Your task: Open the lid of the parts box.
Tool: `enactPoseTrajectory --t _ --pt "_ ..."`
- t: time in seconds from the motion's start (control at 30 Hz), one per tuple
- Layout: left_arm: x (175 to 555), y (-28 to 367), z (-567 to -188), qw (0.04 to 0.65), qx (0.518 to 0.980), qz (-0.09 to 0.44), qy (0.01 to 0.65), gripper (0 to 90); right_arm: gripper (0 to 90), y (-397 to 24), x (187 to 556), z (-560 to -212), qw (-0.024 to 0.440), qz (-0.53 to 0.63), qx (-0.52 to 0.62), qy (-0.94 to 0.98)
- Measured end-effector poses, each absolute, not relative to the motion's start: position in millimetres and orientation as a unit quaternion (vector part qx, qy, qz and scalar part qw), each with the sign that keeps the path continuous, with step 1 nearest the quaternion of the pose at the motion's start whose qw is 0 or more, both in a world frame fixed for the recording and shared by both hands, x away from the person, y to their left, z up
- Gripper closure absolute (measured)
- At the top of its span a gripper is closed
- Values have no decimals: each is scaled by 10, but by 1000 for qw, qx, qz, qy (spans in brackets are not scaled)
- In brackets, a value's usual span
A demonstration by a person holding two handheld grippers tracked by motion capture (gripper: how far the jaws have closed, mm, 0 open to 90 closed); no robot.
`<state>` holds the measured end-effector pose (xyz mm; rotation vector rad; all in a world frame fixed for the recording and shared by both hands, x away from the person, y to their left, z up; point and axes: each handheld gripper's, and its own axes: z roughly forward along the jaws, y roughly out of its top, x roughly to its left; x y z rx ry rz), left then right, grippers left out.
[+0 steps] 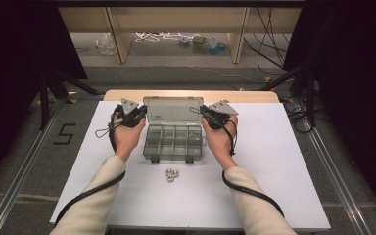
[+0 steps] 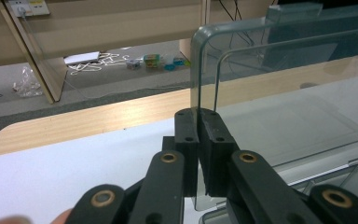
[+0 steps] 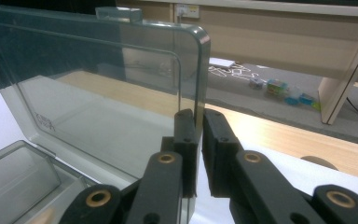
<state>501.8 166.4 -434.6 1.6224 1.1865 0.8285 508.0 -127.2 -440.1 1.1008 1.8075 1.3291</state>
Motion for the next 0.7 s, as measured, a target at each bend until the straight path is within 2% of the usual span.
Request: enactPoseTrajectory --t 0.7 --pt "5073 1650 -4475 447 672 326 492 860 846 -1271 5113 -4465 311 499 419 692"
